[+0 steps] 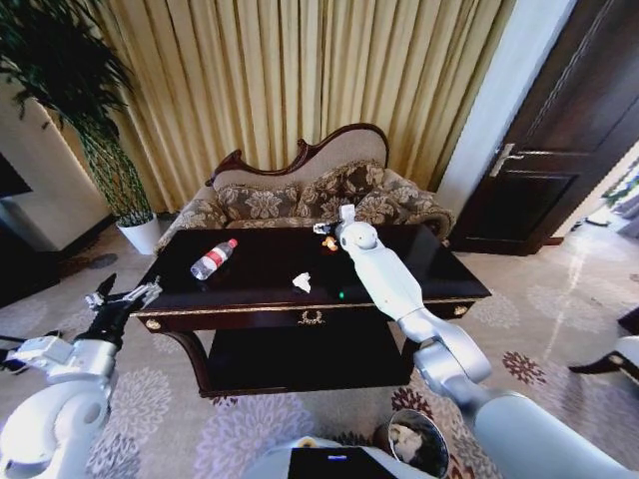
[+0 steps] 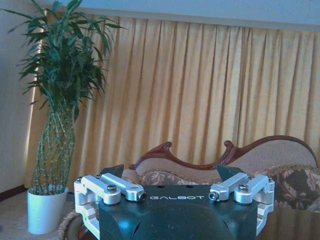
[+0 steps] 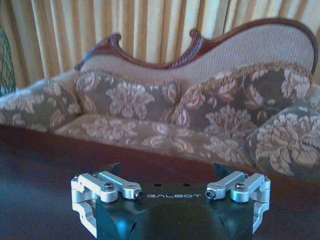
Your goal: Move to the front of the table and place the trash on the table into the trash bin.
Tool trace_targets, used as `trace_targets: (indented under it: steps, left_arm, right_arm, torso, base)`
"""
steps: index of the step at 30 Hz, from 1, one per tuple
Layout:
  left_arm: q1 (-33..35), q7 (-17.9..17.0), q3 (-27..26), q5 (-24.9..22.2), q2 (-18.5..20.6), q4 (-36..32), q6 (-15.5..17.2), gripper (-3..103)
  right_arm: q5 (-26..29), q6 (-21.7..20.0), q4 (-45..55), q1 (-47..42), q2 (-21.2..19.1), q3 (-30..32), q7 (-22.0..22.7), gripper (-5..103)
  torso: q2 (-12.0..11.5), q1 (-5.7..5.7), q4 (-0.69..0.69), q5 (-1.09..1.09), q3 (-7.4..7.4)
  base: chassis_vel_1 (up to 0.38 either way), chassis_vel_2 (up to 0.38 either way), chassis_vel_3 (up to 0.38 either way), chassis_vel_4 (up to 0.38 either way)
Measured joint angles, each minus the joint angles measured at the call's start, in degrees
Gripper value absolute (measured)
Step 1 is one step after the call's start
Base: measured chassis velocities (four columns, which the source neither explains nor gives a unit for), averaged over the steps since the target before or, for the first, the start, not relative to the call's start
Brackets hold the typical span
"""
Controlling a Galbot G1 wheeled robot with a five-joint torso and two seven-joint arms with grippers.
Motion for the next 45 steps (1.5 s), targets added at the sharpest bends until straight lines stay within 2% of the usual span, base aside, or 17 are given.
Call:
trace_targets:
  steps: [5, 9, 15, 23, 29, 45]
  left_arm:
    - [0.3, 0.0, -0.2, 0.0, -0.3, -0.1, 0.0, 100]
    - [0.0, 0.0, 0.3, 0.2, -0.4, 0.1, 0.0, 100]
    - [-0.3, 0.0, 0.9, 0.4, -0.4, 0.2, 0.0, 100]
    - [-0.1, 0.0, 1.0, 0.4, -0.4, -0.1, 0.1, 100]
    - [0.2, 0.0, 0.7, 0.5, -0.3, -0.6, 0.1, 100]
    - [0.1, 0.0, 1.1, 0.8, -0.4, -1.2, 0.3, 100]
  right_arm:
    - [2.1, -2.8, 3.0, -0.6, -2.8, -0.5, 0.0, 100]
    - [5.2, -3.1, 6.7, -2.3, -5.9, -1.5, 0.0, 100]
    - [6.9, -3.0, 10.6, -6.5, -8.4, -1.6, 0.0, 100]
    - [7.8, -2.6, 13.1, -10.2, -7.6, -0.7, 0.0, 100]
    - [7.8, -1.0, 11.6, -9.5, -6.7, -0.6, 0.0, 100]
    - [8.0, -0.5, 10.5, -9.0, -7.0, -0.4, 0.0, 100]
  torso:
    - [0.0, -0.03, -0.02, 0.01, -0.02]
    - [0.0, -0.01, -0.05, 0.01, -0.01]
    - [0.0, -0.02, -0.03, 0.02, -0.01]
    - [0.0, -0.01, -0.01, 0.01, -0.01]
    - [0.0, -0.02, -0.02, 0.00, -0.01]
    - [0.0, -0.01, -0.03, 0.00, -0.01]
  base:
    - [0.000, 0.000, 0.000, 0.000]
    - [0.000, 0.000, 0.000, 0.000]
    - [0.000, 0.000, 0.000, 0.000]
    - [0.000, 0.000, 0.000, 0.000]
    - [0.000, 0.000, 0.000, 0.000]
    - [0.000, 0.000, 0.000, 0.000]
